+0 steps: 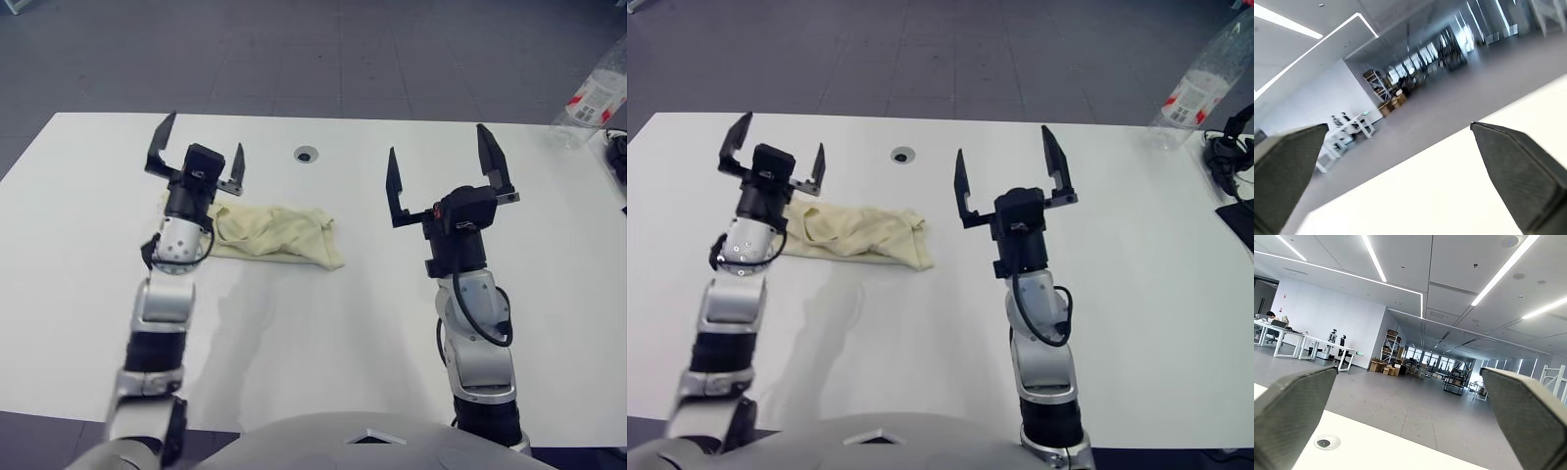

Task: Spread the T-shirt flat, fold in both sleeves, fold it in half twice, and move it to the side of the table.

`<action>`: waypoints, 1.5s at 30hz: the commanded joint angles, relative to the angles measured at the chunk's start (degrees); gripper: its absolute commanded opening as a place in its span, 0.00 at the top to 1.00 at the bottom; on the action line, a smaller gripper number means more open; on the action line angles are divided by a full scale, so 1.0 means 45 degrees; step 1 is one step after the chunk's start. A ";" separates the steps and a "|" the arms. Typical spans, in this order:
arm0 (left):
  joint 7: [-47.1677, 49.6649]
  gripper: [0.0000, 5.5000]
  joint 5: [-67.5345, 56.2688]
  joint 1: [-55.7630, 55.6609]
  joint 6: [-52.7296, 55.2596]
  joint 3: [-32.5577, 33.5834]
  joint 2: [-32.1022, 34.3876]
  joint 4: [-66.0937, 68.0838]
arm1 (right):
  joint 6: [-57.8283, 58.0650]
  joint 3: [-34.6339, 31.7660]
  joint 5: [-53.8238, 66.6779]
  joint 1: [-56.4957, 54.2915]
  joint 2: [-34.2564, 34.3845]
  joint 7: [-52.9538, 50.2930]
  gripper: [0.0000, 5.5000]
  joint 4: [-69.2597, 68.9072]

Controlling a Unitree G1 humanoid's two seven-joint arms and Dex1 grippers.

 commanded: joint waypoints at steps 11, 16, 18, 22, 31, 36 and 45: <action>0.2045 0.02 0.4209 -0.3307 -0.5097 -0.4397 0.1659 1.3482 | 0.0043 -0.0977 0.0937 -0.1294 -0.0114 -0.0004 0.02 0.1742; 0.1857 0.02 0.4978 -0.3356 -0.4973 -0.5731 0.1752 1.4638 | -0.0038 -0.0900 0.0919 -0.1440 -0.0154 0.0036 0.02 0.1898; 0.1535 0.02 0.4836 -0.3210 -0.5306 -0.5994 0.1680 1.4673 | -0.0027 -0.0876 0.0874 -0.1422 -0.0125 0.0001 0.02 0.1833; -0.0149 0.02 0.3818 -0.2229 -0.6198 -0.6064 0.1339 1.3918 | 0.0024 -0.0800 0.0830 -0.1491 -0.0083 -0.0007 0.02 0.1778; -0.3085 0.02 -0.0589 0.3126 -0.2377 -0.5806 0.1603 0.3516 | -0.0004 -0.0574 0.0618 -0.1520 -0.0006 -0.0129 0.02 0.1716; -0.3553 0.02 -0.0772 0.5245 0.0418 -0.6584 0.1568 -0.0750 | 0.0207 -0.0412 0.0321 -0.1248 0.0238 -0.0358 0.02 0.1083; -0.3319 0.02 -0.1782 0.8418 0.4412 -0.6163 0.1262 -0.6039 | 0.0877 -0.0115 -0.0123 -0.0947 0.0728 -0.0714 0.02 -0.0022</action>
